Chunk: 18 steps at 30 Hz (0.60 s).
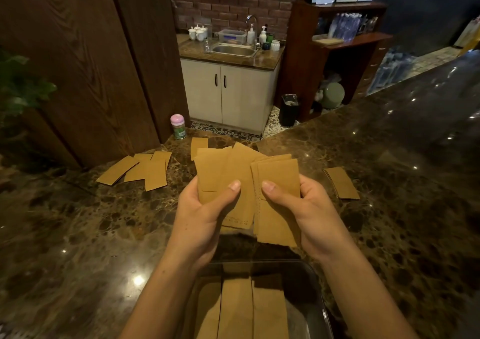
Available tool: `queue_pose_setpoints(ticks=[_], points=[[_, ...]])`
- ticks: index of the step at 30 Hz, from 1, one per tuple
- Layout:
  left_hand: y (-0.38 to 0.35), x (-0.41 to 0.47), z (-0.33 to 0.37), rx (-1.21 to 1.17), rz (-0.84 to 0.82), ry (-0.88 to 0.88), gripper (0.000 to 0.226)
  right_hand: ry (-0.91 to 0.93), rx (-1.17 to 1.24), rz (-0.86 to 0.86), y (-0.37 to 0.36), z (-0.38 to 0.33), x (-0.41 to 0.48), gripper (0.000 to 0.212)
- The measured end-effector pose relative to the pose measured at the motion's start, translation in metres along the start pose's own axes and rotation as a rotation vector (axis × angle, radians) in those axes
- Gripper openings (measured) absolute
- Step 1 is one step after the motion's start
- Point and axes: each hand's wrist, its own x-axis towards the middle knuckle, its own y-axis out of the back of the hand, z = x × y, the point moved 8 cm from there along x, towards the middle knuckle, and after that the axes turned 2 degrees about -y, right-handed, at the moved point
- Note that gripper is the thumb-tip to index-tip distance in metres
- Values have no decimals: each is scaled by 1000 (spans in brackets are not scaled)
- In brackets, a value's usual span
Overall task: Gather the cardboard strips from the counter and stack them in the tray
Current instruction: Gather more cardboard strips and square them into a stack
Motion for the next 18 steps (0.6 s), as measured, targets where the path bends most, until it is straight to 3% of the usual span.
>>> queue_pose_setpoints(ticks=[5, 8, 11, 13, 16, 18], points=[[3, -1, -3, 18, 23, 19, 42, 28, 42, -8, -1, -5, 2, 31], [5, -2, -5, 43, 13, 49, 42, 177, -32, -12, -1, -20, -1, 26], [2, -6, -11, 30, -25, 187, 47, 463, -274, -48, 0, -49, -11, 26], [3, -8, -16, -31, -45, 301, 55, 630, -477, -199, -7, -60, -19, 44], [6, -9, -18, -174, -63, 401, 62, 862, -962, -346, -18, -64, -33, 36], [7, -8, -18, -165, -80, 385, 63, 894, -1248, -416, -26, -57, -38, 37]])
